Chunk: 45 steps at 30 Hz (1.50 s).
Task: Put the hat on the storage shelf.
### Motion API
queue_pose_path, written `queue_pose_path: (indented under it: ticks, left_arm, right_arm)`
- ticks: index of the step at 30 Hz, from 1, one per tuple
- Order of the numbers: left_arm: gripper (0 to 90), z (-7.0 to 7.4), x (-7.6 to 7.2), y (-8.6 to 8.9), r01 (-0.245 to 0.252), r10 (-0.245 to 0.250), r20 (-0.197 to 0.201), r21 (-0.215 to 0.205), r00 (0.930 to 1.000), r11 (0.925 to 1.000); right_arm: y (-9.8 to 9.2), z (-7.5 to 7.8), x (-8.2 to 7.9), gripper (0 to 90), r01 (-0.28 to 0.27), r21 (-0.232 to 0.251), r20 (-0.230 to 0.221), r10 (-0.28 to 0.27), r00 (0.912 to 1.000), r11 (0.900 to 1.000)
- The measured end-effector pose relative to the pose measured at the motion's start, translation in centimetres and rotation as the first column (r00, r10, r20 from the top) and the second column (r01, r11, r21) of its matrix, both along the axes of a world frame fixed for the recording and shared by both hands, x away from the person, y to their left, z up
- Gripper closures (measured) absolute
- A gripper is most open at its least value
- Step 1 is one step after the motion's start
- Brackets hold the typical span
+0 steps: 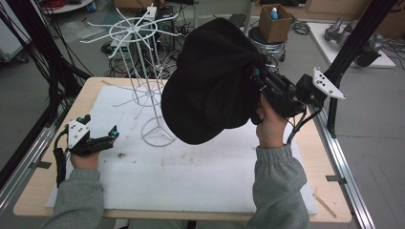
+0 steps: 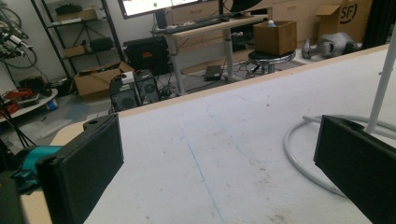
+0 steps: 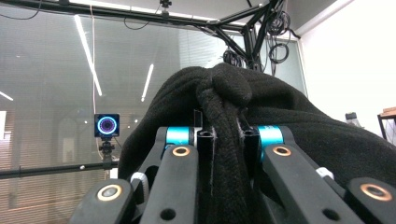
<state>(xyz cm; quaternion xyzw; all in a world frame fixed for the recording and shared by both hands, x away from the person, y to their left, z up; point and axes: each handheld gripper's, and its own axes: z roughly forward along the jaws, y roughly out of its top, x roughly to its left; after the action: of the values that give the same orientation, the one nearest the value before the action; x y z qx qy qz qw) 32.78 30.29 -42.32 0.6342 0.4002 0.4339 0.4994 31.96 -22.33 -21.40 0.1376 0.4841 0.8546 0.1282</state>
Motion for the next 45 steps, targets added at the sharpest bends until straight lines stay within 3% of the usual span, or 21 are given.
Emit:
queue_pose_path:
  ticks: [15, 22, 32, 45]
  left_arm:
    - [1.7, 0.0, 0.0, 0.0, 0.001, -0.001, 0.001, -0.001, 1.0000, 1.0000]
    - [1.7, -0.1, 0.0, 0.0, 0.003, -0.003, -0.005, 0.002, 1.0000, 1.0000]
    - [1.8, 0.0, 0.0, 0.0, 0.003, -0.003, 0.001, 0.000, 1.0000, 1.0000]
    - [1.7, 0.0, 0.0, 0.0, 0.003, -0.003, 0.000, 0.001, 1.0000, 1.0000]
  right_arm:
    - [0.5, 2.5, 0.5, 82.9, -0.006, 0.008, 0.017, 0.006, 0.9998, 1.000]
    - [1.8, 3.4, 1.4, 82.9, -0.027, 0.017, 0.015, 0.027, 0.9995, 1.000]
    - [3.4, 3.6, 3.3, 82.9, -0.036, 0.012, -0.014, 0.036, 0.9992, 0.999]
    - [4.1, 3.4, 4.4, 82.7, -0.065, 0.033, -0.030, 0.066, 0.9973, 0.997]
